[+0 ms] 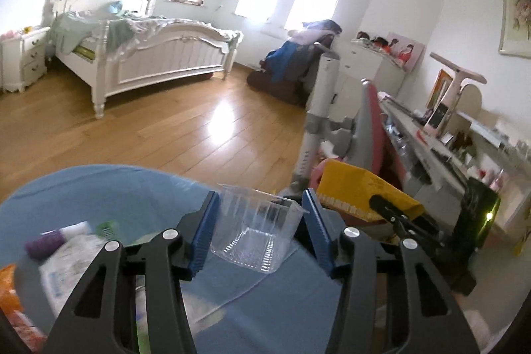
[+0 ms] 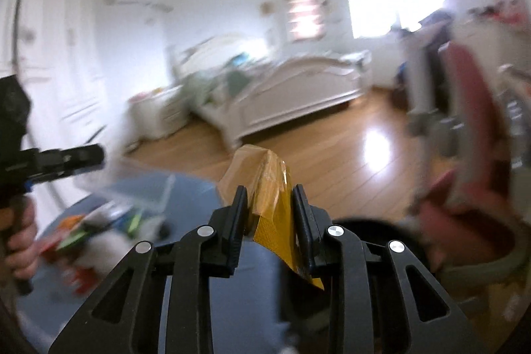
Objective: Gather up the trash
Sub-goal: 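Move both tools over the black bin and open them to drop the items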
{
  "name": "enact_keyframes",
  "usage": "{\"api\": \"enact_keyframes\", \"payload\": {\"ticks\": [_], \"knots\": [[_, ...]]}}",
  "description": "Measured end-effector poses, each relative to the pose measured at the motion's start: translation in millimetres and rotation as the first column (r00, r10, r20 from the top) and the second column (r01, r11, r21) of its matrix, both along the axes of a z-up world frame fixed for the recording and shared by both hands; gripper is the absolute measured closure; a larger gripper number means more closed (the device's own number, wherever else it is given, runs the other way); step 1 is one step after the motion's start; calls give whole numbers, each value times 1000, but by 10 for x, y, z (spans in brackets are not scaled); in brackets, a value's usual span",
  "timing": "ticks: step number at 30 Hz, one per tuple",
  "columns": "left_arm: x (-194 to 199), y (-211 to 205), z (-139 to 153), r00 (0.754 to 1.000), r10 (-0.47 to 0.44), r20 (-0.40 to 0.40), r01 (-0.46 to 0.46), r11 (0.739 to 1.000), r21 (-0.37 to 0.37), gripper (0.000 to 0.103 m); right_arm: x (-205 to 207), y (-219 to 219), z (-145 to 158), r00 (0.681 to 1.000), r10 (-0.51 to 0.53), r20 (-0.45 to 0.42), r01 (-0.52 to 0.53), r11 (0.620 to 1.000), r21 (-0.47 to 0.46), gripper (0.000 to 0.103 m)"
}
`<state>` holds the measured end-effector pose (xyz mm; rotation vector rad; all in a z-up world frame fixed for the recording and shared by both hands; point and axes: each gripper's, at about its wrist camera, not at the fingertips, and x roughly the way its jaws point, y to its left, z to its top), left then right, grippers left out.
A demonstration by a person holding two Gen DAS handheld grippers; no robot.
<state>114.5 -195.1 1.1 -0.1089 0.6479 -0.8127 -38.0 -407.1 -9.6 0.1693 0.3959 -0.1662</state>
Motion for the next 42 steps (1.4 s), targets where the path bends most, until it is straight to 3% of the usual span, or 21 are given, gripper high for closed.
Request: {"api": "enact_keyframes", "payload": {"ticks": [7,14,18,21,23,24,25,26,27,28,35,42], "knots": [[117,-857,-156,993,-107,-50,105,993,-50,52,5,-578,-227,970,-236,-63,235,972,-16,74],[207,-1466,-440,980,-174,-96,173,985,-26,54,70,-936,-437,951,-290,-107,289,957,-28,74],[273,-1653,-573,972,-201,-125,203,979,5,69,156,-1115,-572,946,-298,-127,299,954,-15,74],[320,-1707,-649,970,-194,-148,200,980,24,69,198,-1171,-653,946,-288,-148,290,957,-4,74],[322,-1687,-658,970,-187,-158,193,981,28,67,254,-1170,-708,941,-283,-183,287,958,-7,67],[313,-1686,-652,970,-185,-159,192,981,33,64,280,-1179,-748,937,-284,-203,288,958,-9,43],[304,-1680,-640,971,-179,-157,187,981,42,47,270,-1195,-774,939,-284,-196,290,957,4,20],[288,-1649,-615,976,-160,-150,170,984,51,34,231,-1165,-770,943,-284,-174,291,956,17,15],[265,-1591,-585,981,-137,-138,145,988,51,15,197,-1163,-766,948,-279,-153,287,957,31,14],[240,-1522,-552,985,-116,-124,122,992,41,12,191,-1151,-769,949,-274,-156,282,959,32,14],[-90,-969,-308,997,-30,-74,34,998,57,10,97,-852,-666,979,-166,-116,177,980,92,14],[-369,61,-179,989,148,-8,-147,985,91,6,233,-168,-359,993,94,-66,-81,980,183,14]]}}
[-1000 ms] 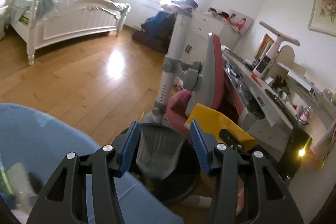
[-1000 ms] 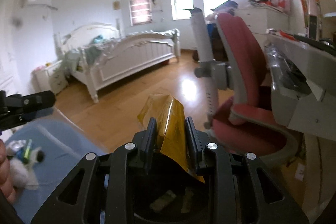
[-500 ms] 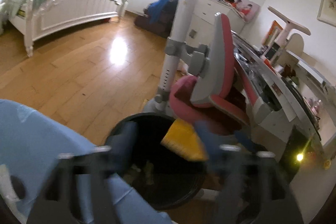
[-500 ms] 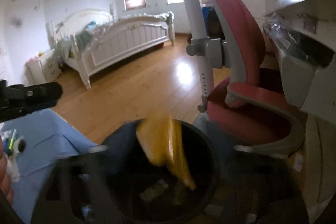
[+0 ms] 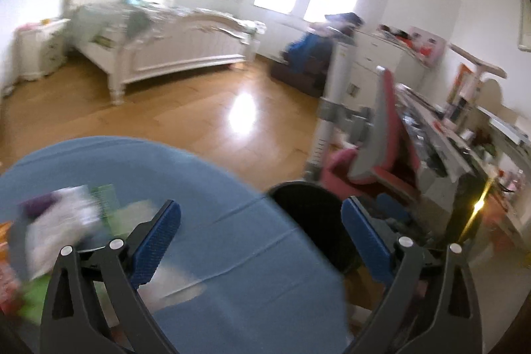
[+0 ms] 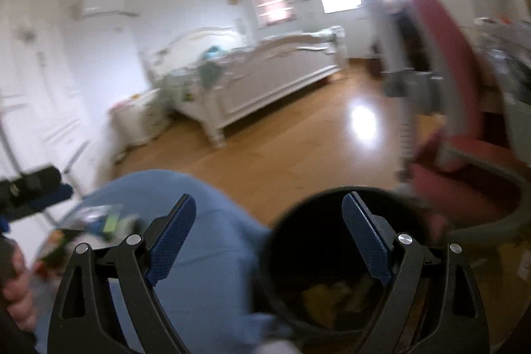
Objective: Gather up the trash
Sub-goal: 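Move both tools over the black bin and open them to drop the items, then grasp the red snack box with the left tool while the right tool grasps the white packet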
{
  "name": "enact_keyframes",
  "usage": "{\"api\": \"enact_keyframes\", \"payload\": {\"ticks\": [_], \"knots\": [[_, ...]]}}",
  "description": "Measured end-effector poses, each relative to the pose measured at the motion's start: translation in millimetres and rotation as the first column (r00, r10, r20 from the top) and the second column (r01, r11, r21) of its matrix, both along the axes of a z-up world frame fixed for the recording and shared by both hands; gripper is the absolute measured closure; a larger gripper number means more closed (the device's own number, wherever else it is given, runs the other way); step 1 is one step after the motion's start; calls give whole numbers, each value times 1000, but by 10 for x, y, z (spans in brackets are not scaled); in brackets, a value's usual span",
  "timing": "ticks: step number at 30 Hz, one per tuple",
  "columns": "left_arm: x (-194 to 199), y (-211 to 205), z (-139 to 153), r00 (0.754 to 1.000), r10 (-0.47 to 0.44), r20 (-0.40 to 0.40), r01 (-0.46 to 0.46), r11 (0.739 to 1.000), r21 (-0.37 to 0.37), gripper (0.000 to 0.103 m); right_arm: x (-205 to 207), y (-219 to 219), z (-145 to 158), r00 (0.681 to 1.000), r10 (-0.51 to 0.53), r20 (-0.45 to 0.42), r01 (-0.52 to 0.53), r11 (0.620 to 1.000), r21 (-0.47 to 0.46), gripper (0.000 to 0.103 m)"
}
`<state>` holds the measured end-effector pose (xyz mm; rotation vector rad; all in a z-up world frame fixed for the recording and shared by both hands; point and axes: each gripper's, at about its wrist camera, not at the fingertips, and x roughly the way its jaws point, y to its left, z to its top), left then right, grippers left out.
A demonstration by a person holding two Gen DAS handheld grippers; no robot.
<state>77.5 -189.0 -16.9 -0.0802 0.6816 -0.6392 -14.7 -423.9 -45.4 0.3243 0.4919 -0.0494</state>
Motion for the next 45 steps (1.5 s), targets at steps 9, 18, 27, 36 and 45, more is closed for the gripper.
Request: {"api": "enact_keyframes", "payload": {"ticks": [9,18,27,36,45], "knots": [[-101,1614,-219,933,357,43,-359,926,113,6,470,1373,402,922,383,-55,-385,922,-31,10],[-20,2333,-667,927,375,6,-365,898,248,6,1157,2767,441,785,540,-301,-592,798,-112,8],[112,2406,-909,957,280,-76,-246,922,299,10,1779,3416,-128,664,438,-607,-674,702,-231,5],[-7,2513,-805,950,305,-72,-281,930,237,49,1573,3306,32,707,498,-502,-652,734,-190,33],[-205,2288,-389,956,293,28,-294,948,118,51,804,2388,771,852,521,-40,-522,853,6,33]]}}
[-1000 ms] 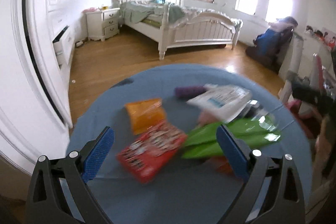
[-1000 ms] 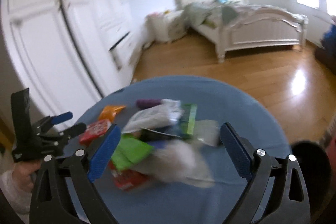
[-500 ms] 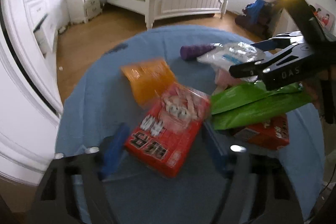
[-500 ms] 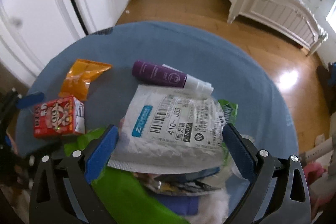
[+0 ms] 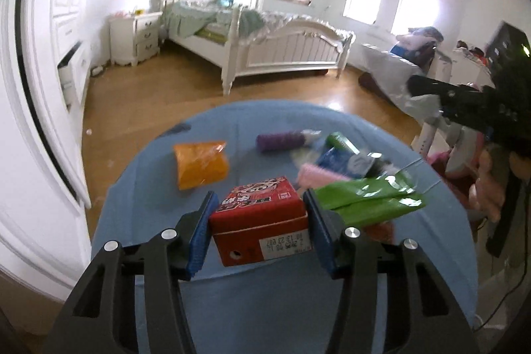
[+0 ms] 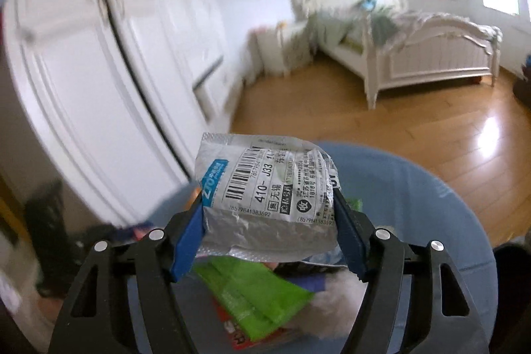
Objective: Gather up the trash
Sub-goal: 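Grasp the red snack box with the left tool while the right tool grasps the white packet, then carry both items over the black bin and open both tools to release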
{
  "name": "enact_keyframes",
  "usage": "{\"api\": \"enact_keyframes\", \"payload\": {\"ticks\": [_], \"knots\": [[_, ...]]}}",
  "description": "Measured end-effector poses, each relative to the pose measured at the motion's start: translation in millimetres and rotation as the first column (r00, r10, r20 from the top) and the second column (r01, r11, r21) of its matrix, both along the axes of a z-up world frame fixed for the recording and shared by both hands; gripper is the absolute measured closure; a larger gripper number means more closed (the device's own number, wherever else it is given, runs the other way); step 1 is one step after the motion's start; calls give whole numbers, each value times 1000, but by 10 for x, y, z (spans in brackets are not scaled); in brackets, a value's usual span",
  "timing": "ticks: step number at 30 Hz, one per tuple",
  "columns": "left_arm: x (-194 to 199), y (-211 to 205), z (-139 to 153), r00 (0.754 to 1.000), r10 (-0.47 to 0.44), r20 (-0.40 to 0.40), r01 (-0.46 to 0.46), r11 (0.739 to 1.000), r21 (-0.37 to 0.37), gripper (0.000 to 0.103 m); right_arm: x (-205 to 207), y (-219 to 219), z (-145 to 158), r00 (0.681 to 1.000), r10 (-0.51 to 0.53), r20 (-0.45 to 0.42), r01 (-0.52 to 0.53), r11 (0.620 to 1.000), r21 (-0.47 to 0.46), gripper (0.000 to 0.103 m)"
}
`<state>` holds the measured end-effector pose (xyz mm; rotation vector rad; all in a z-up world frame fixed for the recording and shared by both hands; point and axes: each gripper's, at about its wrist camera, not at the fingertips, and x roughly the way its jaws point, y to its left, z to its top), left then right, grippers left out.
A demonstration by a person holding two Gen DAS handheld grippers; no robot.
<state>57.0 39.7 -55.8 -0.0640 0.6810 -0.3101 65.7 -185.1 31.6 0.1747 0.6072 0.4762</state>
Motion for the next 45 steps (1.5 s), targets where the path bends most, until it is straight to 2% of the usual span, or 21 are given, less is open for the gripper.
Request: {"api": "enact_keyframes", "payload": {"ticks": [7,13,17,23,31,45], "knots": [[-20,-228,188,999,-15,37,17,997,-73,51,-522,-666,139,978,-161,130,156,987,49,33],[-38,-720,486,990,-90,112,105,986,-132,51,-933,-1321,144,911,-350,219,333,936,112,33],[9,-1231,676,971,-180,159,209,960,-188,51,-1084,-1728,138,860,-449,242,430,894,127,32],[181,-2023,735,934,-315,167,347,912,-220,51,-1307,-2346,-11,795,-558,238,544,829,129,32],[328,-2732,585,899,-420,127,439,867,-237,51,-1418,-2932,-284,725,-661,191,652,749,117,32],[609,-3578,185,843,-537,24,528,821,-217,51,-1270,-3342,-799,681,-727,89,722,687,82,32]]}}
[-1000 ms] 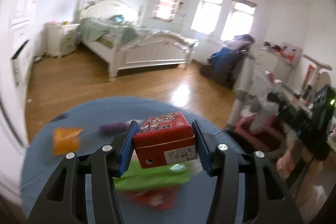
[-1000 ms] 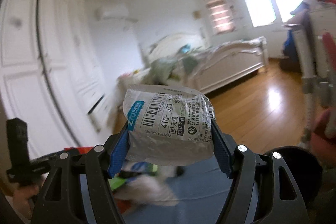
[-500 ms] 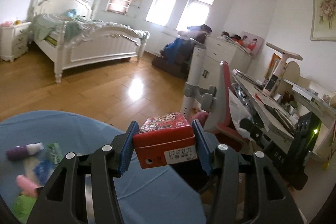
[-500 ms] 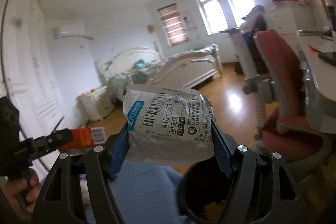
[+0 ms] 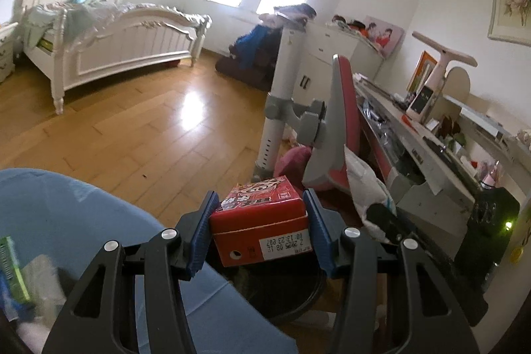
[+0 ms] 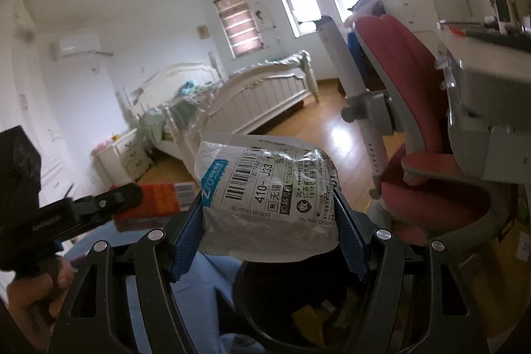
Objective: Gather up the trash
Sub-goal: 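Carry both items over the black bin and open both tools to release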
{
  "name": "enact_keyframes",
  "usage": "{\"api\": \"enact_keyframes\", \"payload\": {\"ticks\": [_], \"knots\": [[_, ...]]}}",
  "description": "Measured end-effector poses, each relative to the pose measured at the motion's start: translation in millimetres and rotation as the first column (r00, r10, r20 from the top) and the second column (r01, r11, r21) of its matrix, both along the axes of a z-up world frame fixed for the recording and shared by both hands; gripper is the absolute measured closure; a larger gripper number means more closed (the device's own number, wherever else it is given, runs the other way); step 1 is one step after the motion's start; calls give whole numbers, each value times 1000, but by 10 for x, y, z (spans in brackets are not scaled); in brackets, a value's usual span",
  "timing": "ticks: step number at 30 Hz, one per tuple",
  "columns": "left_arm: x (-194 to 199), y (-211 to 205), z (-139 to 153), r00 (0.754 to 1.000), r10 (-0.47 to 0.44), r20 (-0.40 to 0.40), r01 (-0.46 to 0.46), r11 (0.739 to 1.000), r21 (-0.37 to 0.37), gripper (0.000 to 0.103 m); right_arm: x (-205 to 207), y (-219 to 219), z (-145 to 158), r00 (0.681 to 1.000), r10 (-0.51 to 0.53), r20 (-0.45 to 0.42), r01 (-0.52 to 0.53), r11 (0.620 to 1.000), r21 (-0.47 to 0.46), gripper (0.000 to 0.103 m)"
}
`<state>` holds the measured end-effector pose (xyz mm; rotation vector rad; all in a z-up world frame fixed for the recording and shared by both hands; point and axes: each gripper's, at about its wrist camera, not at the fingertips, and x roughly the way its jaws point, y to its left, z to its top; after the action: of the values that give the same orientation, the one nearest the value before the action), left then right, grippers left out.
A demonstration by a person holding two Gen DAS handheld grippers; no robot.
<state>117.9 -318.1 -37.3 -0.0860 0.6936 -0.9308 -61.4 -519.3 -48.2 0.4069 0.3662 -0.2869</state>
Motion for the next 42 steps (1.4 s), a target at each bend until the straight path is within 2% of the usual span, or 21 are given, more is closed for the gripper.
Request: {"api": "enact_keyframes", "payload": {"ticks": [15,17,20,21,22,23,24,32,37,40,42], "knots": [[220,-441,-243,997,-58,-53,62,996,61,51,139,-148,-159,998,-42,-39,42,999,10,30],[277,-537,-269,994,-84,-65,89,994,69,50,152,-132,-145,998,-49,-50,49,999,-5,26],[360,-681,-312,992,-86,-87,94,992,85,49,207,-163,-169,995,-70,-74,67,997,-37,14],[384,-703,-318,993,-80,-89,88,992,91,41,210,-162,-172,994,-76,-76,72,996,-48,11],[397,-715,-318,993,-71,-90,80,992,95,22,211,-165,-177,994,-79,-80,75,996,-54,10],[409,-682,-308,995,-51,-84,59,994,94,15,208,-169,-186,993,-84,-85,79,995,-60,9],[407,-641,-289,996,-45,-75,51,996,80,13,197,-172,-195,992,-88,-88,83,995,-63,8],[232,-221,-8,999,-20,-37,22,998,62,13,172,-115,-205,994,-51,-95,49,999,-19,8],[101,318,170,998,70,-8,-69,996,61,8,299,227,-117,994,61,-91,-62,998,-7,8],[64,779,231,987,159,8,-159,984,78,8,420,555,-29,983,161,-87,-162,987,-4,8],[53,1147,256,971,238,17,-238,967,91,8,493,793,25,971,223,-83,-224,975,0,9]]}}
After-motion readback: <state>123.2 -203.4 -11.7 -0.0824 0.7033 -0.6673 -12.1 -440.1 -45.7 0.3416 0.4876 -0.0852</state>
